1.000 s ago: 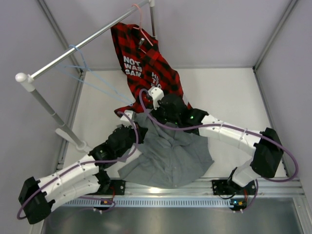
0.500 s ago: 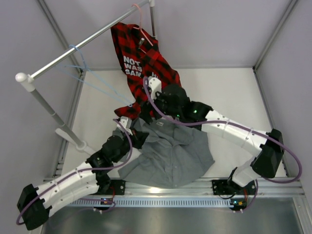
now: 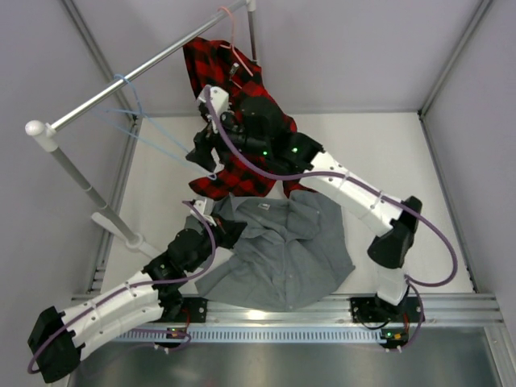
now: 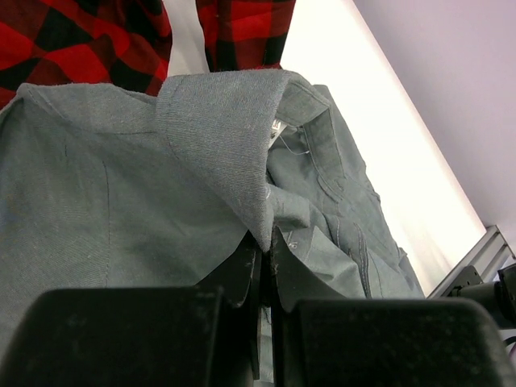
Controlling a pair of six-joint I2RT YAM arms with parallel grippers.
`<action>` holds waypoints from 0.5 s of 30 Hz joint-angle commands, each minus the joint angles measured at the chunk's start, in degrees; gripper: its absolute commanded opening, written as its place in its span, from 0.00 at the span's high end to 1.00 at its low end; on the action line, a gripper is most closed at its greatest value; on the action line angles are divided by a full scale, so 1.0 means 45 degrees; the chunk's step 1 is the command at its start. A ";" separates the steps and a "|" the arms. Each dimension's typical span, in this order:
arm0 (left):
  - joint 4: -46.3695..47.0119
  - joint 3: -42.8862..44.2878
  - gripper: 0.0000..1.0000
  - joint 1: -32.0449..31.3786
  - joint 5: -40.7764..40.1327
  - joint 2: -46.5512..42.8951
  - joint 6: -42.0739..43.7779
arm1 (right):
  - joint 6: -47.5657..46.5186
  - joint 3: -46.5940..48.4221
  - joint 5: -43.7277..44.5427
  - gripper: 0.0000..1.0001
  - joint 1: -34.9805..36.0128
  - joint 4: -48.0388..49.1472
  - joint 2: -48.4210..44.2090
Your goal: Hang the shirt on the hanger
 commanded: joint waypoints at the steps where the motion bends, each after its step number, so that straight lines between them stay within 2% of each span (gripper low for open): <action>1: 0.0839 -0.0104 1.00 -0.0055 0.0072 -0.0137 -0.0163 | -0.0848 0.1922 -0.0360 0.32 0.0571 -0.1329 0.1316; 4: 0.0566 0.0013 1.00 -0.0055 0.0150 -0.0215 -0.0124 | -0.1239 0.2745 0.0517 0.39 0.0708 -0.1369 0.2195; 6: 0.0410 0.0052 1.00 -0.0055 0.0305 -0.0332 -0.0065 | -0.1473 0.2982 0.1046 0.48 0.0708 -0.1290 0.2567; 7: 0.0332 0.0052 1.00 -0.0055 0.0326 -0.0390 -0.0046 | -0.1552 0.3137 0.1146 0.71 0.0708 -0.1271 0.2626; 8: 0.0235 0.0071 1.00 -0.0055 0.0326 -0.0526 0.0013 | -0.1533 0.3236 0.1224 0.81 0.0689 -0.1271 0.2743; 9: 0.0079 0.0072 1.00 -0.0055 0.0326 -0.0586 0.0032 | -0.1533 0.3295 0.1225 0.84 0.0689 -0.1290 0.2744; 13: -0.0098 0.0013 1.00 -0.0055 0.0307 -0.0782 0.0130 | -0.1572 0.3392 0.1108 0.80 0.0689 -0.1192 0.2724; 15: -0.0138 0.0052 1.00 -0.0055 0.0287 -0.0704 0.0130 | -0.1572 0.3490 0.1088 0.82 0.0669 -0.1212 0.2822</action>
